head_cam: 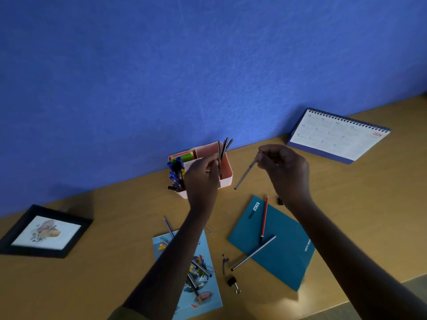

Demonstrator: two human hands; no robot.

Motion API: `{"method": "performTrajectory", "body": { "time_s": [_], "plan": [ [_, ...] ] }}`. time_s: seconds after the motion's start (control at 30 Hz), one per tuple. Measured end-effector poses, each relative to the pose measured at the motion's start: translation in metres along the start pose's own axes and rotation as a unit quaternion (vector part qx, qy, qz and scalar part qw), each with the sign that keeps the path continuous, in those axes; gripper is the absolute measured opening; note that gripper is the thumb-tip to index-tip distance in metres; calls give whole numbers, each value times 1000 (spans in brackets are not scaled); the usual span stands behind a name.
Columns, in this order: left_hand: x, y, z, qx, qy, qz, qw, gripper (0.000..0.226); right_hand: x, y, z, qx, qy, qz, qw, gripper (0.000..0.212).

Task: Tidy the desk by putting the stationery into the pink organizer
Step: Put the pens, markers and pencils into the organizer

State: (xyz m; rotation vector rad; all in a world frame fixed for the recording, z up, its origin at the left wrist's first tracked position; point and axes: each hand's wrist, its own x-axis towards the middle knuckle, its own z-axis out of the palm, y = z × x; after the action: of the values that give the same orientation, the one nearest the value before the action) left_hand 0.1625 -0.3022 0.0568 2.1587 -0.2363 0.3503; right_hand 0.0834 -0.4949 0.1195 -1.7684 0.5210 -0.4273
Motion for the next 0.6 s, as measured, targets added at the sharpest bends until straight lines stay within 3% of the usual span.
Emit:
{"method": "performTrajectory", "body": {
  "time_s": [0.37, 0.6],
  "plan": [
    [-100, -4, 23, 20, -124, -37, 991, 17, 60, 2, 74, -116, -17, -153, 981, 11],
    [-128, -14, 38, 45, -192, -67, 978, 22, 69, 37, 93, -162, -40, -134, 977, 9]
  ]
}}
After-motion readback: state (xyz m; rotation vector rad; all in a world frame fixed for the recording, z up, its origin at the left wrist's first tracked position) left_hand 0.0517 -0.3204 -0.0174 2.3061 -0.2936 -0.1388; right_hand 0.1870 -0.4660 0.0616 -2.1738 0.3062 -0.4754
